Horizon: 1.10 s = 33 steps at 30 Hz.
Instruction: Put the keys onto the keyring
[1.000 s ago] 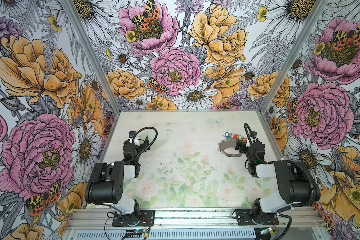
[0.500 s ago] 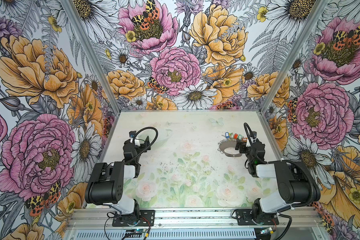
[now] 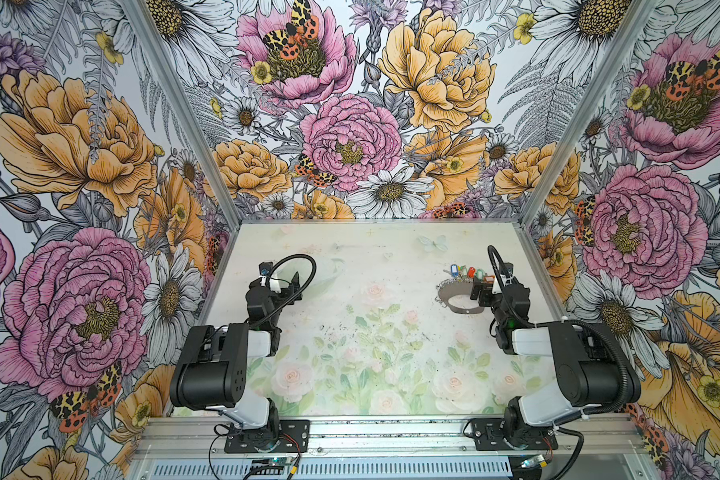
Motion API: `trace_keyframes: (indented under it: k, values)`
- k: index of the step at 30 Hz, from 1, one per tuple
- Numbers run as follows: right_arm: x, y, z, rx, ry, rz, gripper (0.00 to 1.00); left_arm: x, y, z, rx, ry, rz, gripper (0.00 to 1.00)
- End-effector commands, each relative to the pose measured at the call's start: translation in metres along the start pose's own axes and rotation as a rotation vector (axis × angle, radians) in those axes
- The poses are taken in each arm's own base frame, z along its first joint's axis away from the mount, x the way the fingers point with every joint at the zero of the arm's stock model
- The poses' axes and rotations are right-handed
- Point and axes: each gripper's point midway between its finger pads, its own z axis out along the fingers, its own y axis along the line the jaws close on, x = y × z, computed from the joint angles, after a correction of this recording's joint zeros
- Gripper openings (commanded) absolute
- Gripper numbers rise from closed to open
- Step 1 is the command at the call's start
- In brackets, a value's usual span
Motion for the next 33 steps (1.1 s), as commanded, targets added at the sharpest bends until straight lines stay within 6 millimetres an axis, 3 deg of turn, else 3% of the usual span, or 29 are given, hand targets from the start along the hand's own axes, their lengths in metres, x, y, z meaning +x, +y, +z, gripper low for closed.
trace_keyframes:
  k: [1,5,9,14,18,21,24,27,30,33]
  values:
    - [-0.01,0.013,-0.008,-0.059,-0.063,-0.028,0.99,-0.017,-0.014,-0.018,0.067,-0.083,0.039,0.99]
    - [-0.021,0.018,-0.022,-0.071,-0.103,-0.05,0.99,-0.034,-0.023,-0.033,0.036,-0.11,0.086,0.99]
    - [-0.045,0.019,-0.044,-0.05,-0.154,-0.066,1.0,-0.06,-0.051,-0.051,0.054,-0.155,0.161,0.99]
    - [-0.095,0.024,-0.078,-0.082,-0.222,0.085,0.99,-0.093,-0.068,-0.068,0.096,-0.169,-0.02,0.98]
    - [-0.123,0.022,-0.09,-0.093,-0.175,0.29,1.0,-0.099,-0.074,-0.074,0.124,-0.108,-0.183,0.99]
    - [-0.123,0.025,-0.094,-0.1,-0.059,0.386,0.99,-0.102,-0.064,-0.077,0.067,-0.057,-0.302,0.99]
    - [-0.122,0.04,-0.102,-0.228,-0.004,0.439,1.0,-0.093,-0.05,-0.086,-0.031,0.038,-0.41,0.99]
    - [-0.111,0.025,-0.108,-0.186,-0.015,0.561,0.99,-0.085,-0.043,-0.093,-0.038,0.012,-0.48,0.99]
    - [-0.104,0.026,-0.11,-0.212,-0.012,0.536,1.0,-0.084,-0.047,-0.097,0.048,-0.033,-0.538,0.99]
    - [-0.077,0.017,-0.098,-0.112,0.14,0.512,0.99,-0.078,-0.057,-0.094,0.071,0.031,-0.473,0.99]
